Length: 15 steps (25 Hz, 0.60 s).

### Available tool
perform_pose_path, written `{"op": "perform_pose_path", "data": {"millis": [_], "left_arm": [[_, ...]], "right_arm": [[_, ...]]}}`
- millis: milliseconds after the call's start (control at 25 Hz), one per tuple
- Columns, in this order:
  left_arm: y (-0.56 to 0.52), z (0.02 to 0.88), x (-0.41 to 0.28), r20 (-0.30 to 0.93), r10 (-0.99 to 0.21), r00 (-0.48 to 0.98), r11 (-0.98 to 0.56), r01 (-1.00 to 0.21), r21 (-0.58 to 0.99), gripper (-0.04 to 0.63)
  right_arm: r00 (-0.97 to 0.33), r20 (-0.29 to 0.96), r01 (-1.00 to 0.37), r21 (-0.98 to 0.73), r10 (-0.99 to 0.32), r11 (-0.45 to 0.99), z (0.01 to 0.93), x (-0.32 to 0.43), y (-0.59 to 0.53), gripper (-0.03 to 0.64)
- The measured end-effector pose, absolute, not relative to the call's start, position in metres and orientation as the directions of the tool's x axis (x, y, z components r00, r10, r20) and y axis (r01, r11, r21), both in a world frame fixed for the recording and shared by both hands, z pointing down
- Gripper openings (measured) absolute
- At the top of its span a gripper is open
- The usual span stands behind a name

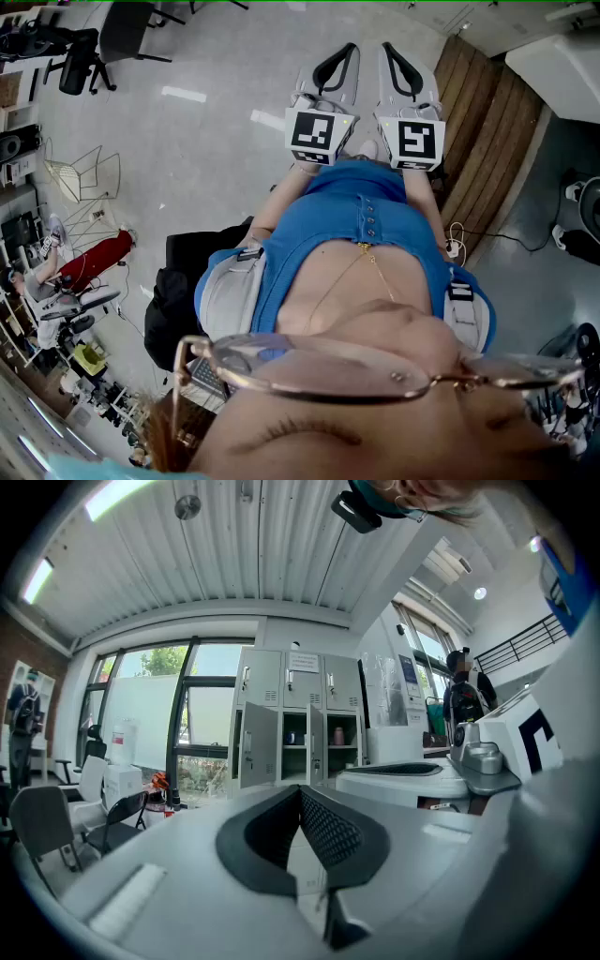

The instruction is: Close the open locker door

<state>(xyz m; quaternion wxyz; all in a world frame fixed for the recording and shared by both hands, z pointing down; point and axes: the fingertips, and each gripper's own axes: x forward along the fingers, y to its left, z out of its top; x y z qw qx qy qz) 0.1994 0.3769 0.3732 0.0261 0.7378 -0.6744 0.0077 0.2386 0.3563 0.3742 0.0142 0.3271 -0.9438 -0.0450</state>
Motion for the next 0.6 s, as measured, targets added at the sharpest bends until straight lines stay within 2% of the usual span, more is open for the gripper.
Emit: {"op": "perform_pose_path", "data": {"millis": [320,600], "left_arm": [[0.373,0.376,0.218,0.031,-0.996,0.089,-0.088,-0.995,0.048,-0.002],[0.344,0.375,0.198,0.043,-0.994,0.097,-0.094,-0.993,0.073,0.000]], "right_arm": [[-0.795,0.008,-0.605,0.077,-0.607,0.793,0.376,0.259,0.350,0.002],[-0.802,-0.005,-0.596,0.062,-0.597,0.801,0.373,0.243,0.322,0.002]]}}
